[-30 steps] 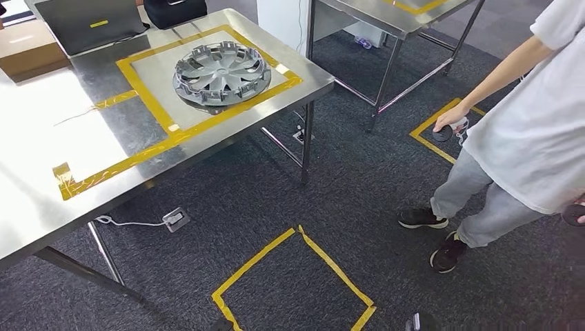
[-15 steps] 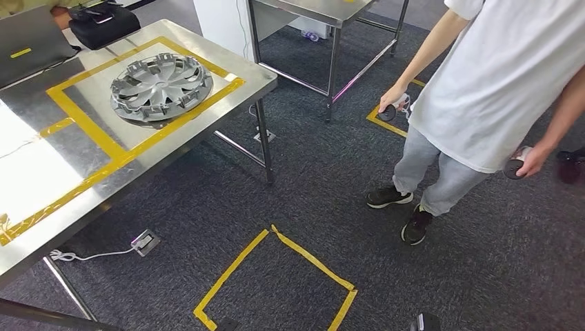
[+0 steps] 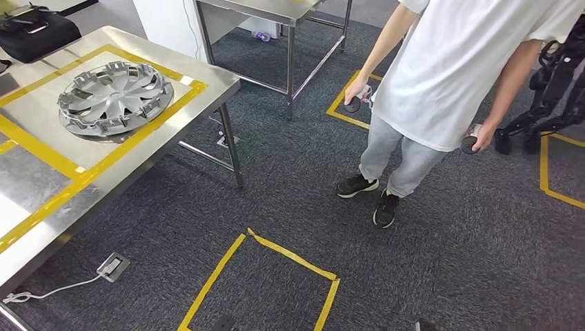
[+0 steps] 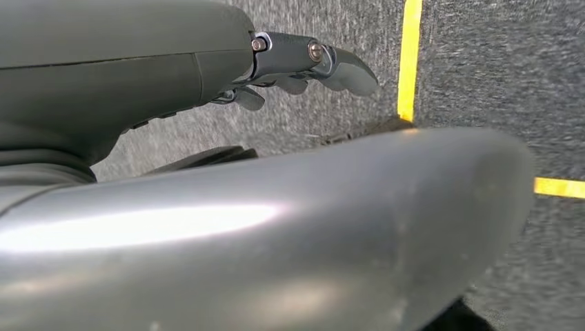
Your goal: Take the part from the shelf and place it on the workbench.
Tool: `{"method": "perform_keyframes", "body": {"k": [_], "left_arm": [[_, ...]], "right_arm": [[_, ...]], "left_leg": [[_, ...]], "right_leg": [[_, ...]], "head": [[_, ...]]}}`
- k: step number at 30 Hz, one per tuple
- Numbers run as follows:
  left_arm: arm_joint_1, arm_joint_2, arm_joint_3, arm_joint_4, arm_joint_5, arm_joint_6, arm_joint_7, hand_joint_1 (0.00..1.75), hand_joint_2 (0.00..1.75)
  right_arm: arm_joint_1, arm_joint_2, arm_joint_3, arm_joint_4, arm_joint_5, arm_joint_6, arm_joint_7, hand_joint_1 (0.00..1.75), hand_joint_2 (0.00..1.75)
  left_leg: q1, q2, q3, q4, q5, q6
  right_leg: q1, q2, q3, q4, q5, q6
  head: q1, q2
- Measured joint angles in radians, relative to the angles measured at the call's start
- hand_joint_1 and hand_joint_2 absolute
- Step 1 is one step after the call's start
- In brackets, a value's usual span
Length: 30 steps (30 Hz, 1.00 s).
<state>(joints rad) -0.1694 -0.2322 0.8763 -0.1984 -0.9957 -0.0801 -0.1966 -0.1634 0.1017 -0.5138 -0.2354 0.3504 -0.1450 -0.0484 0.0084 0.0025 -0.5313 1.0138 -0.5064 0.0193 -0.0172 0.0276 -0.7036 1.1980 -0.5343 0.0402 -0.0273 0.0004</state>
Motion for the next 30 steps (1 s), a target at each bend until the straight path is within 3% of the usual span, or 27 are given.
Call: {"method": "perform_keyframes", "body": {"k": [2,3,5,7,9,11,13,15,17,18,19,20,22,24,26,28,30], "left_arm": [[0.002,0.001,0.0,0.0,0.001,0.0,0.0,0.0,0.0],[0.002,0.001,0.0,0.0,0.002,0.0,0.0,0.0,0.0],[0.0,0.0,0.0,0.0,0.005,0.0,0.0,0.0,0.0],[-0.002,-0.001,0.0,0.0,0.006,0.0,-0.001,0.0,0.0],[-0.004,-0.001,0.0,0.0,0.006,0.0,-0.001,0.0,0.0],[-0.008,-0.001,0.0,0.0,0.007,0.0,-0.001,0.0,0.0],[-0.009,-0.002,0.001,0.0,0.008,0.0,-0.002,0.0,0.0],[-0.006,-0.001,0.001,0.0,0.008,0.0,-0.002,0.0,0.0],[-0.001,0.0,0.001,0.0,0.008,0.0,-0.001,0.0,0.0],[0.0,0.001,0.001,0.0,0.008,0.0,-0.001,0.0,0.0],[0.001,0.001,0.001,0.0,0.008,0.0,-0.001,0.0,0.0],[0.001,0.001,0.001,0.0,0.008,0.0,-0.001,0.0,0.0],[0.0,0.001,0.001,0.0,0.008,-0.001,-0.002,0.0,0.0],[-0.001,0.0,0.001,0.001,0.008,-0.002,-0.002,0.0,0.0],[-0.002,0.0,0.001,0.001,0.007,-0.002,-0.001,0.0,0.0],[-0.003,-0.001,0.001,0.001,0.007,-0.003,-0.001,0.0,0.0],[-0.002,-0.001,0.001,0.0,0.007,-0.003,0.0,0.0,0.0]], "right_arm": [[0.001,0.0,0.0,0.0,0.002,0.0,0.001,0.0,0.0],[0.003,-0.001,0.0,0.0,0.002,0.0,0.002,0.0,0.0],[0.006,-0.001,0.0,0.0,0.003,0.0,0.004,0.0,0.0],[0.003,-0.002,0.0,0.0,0.003,0.0,0.004,0.0,0.0],[0.001,-0.002,0.0,0.0,0.005,-0.001,0.006,0.0,0.0],[0.005,-0.004,-0.001,0.0,0.007,-0.001,0.011,0.0,0.0],[0.006,-0.005,-0.003,0.0,0.008,-0.001,0.013,0.0,0.0],[0.005,-0.005,-0.003,0.0,0.009,-0.002,0.013,0.0,0.0],[0.005,-0.005,-0.003,0.001,0.01,-0.001,0.013,0.0,0.0],[0.007,-0.005,-0.004,0.001,0.01,-0.001,0.013,0.0,0.0],[0.008,-0.005,-0.006,0.002,0.01,-0.001,0.013,0.0,0.0],[0.008,-0.005,-0.008,0.002,0.01,-0.001,0.013,0.0,0.0],[0.007,-0.005,-0.011,0.003,0.01,-0.001,0.013,0.0,0.0],[0.007,-0.005,-0.014,0.003,0.009,-0.001,0.013,0.0,0.0],[0.013,-0.005,-0.017,0.004,0.009,0.0,0.013,0.0,0.0],[0.018,-0.005,-0.018,0.005,0.009,0.0,0.014,0.0,0.0],[0.015,-0.004,-0.019,0.005,0.01,0.0,0.015,0.0,0.0]], "left_leg": [[-0.004,0.032,-0.003,0.001,-0.001,0.002],[-0.006,0.046,-0.003,0.002,-0.002,0.003],[-0.007,0.073,-0.001,0.003,-0.005,0.001],[-0.011,0.094,0.001,0.004,-0.01,-0.007],[-0.014,0.11,0.005,0.003,-0.014,-0.017],[-0.013,0.119,0.011,0.002,-0.017,-0.027],[-0.009,0.079,-0.001,0.037,-0.044,-0.038],[-0.004,0.021,-0.051,0.15,-0.106,-0.046],[-0.002,0.002,-0.108,0.267,-0.149,-0.049],[-0.001,0.0,-0.118,0.282,-0.143,-0.05],[0.001,-0.003,-0.109,0.258,-0.118,-0.051],[0.004,-0.011,-0.084,0.2,-0.08,-0.052],[0.012,-0.054,-0.027,0.07,-0.025,-0.052],[0.012,-0.08,-0.004,0.015,-0.016,-0.047],[0.007,-0.061,-0.002,0.011,-0.013,-0.032],[0.005,-0.037,0.001,0.005,-0.006,-0.016],[0.001,-0.008,0.001,0.002,-0.004,-0.006]], "right_leg": [[0.0,-0.018,-0.047,0.106,-0.039,0.002],[0.0,-0.022,-0.044,0.107,-0.032,0.002],[0.002,-0.039,0.024,-0.003,0.023,-0.004],[0.01,-0.074,0.097,-0.132,0.06,-0.017],[0.018,-0.087,0.115,-0.172,0.062,-0.03],[0.016,-0.067,0.115,-0.179,0.067,-0.04],[0.009,-0.047,0.117,-0.186,0.074,-0.052],[0.005,-0.025,0.116,-0.189,0.078,-0.059],[0.005,0.002,0.114,-0.188,0.078,-0.06],[0.005,0.016,0.113,-0.188,0.079,-0.059],[0.004,0.03,0.113,-0.187,0.079,-0.058],[0.003,0.045,0.114,-0.185,0.08,-0.055],[0.002,0.072,0.11,-0.178,0.079,-0.044],[0.001,0.094,0.101,-0.174,0.081,-0.029],[-0.004,0.109,0.095,-0.177,0.086,-0.013],[-0.004,0.068,0.078,-0.147,0.069,-0.006],[0.0,0.004,0.026,-0.042,0.011,-0.003]], "head": [[0.001,0.0],[0.001,0.0],[0.001,0.0],[0.001,0.0],[0.0,0.0],[0.0,0.0],[-0.002,0.0],[-0.007,0.0],[-0.01,0.0],[-0.01,0.0],[-0.011,0.0],[-0.011,0.0],[-0.011,0.0],[-0.01,0.0],[-0.009,0.0],[-0.006,0.0],[0.001,0.0]]}}
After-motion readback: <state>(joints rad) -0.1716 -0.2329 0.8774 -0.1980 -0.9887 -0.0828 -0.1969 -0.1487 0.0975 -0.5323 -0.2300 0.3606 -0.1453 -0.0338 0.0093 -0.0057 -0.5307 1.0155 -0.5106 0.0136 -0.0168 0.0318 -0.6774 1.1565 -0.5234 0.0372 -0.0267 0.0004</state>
